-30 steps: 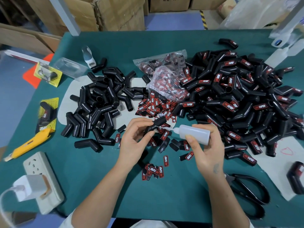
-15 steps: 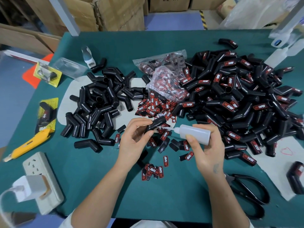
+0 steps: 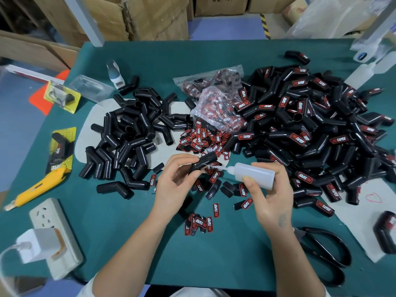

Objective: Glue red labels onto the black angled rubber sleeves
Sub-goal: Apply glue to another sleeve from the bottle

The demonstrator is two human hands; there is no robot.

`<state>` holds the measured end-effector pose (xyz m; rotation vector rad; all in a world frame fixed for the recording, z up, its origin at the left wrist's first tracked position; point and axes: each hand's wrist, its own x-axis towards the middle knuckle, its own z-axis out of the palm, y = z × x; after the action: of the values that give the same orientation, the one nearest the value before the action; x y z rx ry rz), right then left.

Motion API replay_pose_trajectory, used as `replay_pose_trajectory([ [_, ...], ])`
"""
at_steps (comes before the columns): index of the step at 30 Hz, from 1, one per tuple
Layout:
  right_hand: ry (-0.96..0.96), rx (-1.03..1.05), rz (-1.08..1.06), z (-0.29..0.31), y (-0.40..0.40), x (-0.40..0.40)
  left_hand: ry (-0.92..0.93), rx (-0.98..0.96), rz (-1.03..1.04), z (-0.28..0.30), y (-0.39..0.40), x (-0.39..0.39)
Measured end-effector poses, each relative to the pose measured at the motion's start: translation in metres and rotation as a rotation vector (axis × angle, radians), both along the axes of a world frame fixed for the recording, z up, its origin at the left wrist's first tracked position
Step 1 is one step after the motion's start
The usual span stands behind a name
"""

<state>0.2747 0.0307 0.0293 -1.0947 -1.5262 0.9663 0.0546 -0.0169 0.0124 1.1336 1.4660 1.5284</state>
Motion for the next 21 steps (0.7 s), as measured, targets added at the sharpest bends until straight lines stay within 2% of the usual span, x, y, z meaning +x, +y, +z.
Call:
replay_pose_trajectory([
  [21, -0.004, -0.005, 0.0, -0.0022, 0.0013, 0.0016, -0.045, -0.03, 0.01, 0.0046, 0.0, 0.0],
])
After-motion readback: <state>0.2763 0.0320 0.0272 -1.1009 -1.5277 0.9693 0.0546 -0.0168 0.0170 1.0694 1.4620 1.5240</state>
